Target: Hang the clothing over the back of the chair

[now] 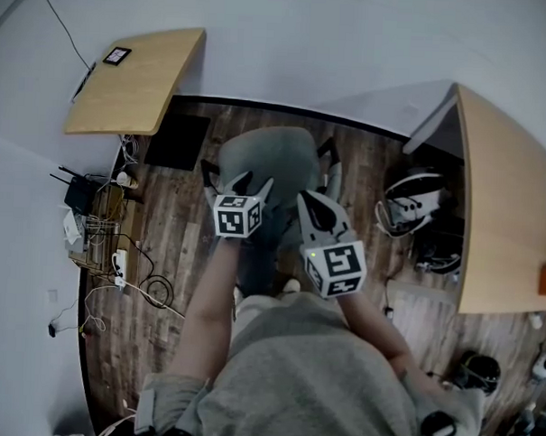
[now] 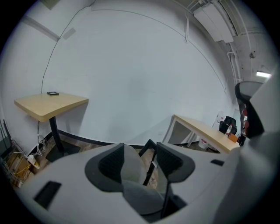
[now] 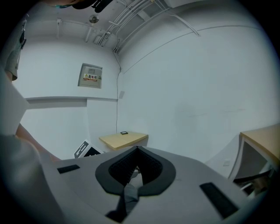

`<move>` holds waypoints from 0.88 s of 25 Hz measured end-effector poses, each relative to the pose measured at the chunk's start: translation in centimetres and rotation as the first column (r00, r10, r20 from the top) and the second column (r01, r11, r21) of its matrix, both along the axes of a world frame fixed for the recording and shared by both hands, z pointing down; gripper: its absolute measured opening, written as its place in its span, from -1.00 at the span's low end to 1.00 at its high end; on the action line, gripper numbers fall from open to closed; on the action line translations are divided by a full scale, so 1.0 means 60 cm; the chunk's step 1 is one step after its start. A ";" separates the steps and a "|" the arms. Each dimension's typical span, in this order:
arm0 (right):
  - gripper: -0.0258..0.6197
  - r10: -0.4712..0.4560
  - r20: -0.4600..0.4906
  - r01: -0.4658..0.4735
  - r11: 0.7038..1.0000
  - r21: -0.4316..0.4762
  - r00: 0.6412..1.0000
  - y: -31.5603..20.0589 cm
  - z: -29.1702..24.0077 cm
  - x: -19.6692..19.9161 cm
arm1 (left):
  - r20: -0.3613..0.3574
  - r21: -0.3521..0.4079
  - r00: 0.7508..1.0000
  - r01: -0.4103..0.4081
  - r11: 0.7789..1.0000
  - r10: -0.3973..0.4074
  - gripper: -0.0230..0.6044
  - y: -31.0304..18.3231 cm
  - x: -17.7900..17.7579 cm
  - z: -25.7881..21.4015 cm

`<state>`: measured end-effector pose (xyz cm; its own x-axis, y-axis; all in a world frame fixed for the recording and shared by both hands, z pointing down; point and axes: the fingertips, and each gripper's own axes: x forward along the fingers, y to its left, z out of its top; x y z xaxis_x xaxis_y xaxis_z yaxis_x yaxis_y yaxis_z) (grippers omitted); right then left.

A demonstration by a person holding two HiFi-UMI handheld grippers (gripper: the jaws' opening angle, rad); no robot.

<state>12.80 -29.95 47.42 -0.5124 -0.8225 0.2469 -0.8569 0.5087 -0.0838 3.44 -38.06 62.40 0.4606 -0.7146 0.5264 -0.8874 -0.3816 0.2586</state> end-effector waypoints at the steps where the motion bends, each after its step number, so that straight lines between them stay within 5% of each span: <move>1: -0.92 -0.004 0.002 0.004 1.000 0.001 1.000 0.002 -0.001 -0.002 | -0.002 0.006 1.000 0.004 1.000 -0.004 -0.25 0.002 0.000 -0.004; 14: -0.92 -0.012 0.011 0.012 1.000 0.013 1.000 0.044 -0.009 -0.019 | -0.087 0.228 0.995 0.069 0.971 -0.050 -0.25 0.089 -0.028 -0.160; 22: -0.92 -0.026 0.000 0.026 0.999 0.021 1.000 0.098 -0.013 -0.054 | -0.124 0.302 0.977 0.204 0.931 -0.174 -0.93 0.197 -0.090 -0.219</move>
<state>9.58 -24.06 46.66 -0.5336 -0.8140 0.2295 -0.8434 0.5322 -0.0734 -1.98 -26.22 49.24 0.3374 -0.9142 0.2245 -0.9286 -0.2841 0.2389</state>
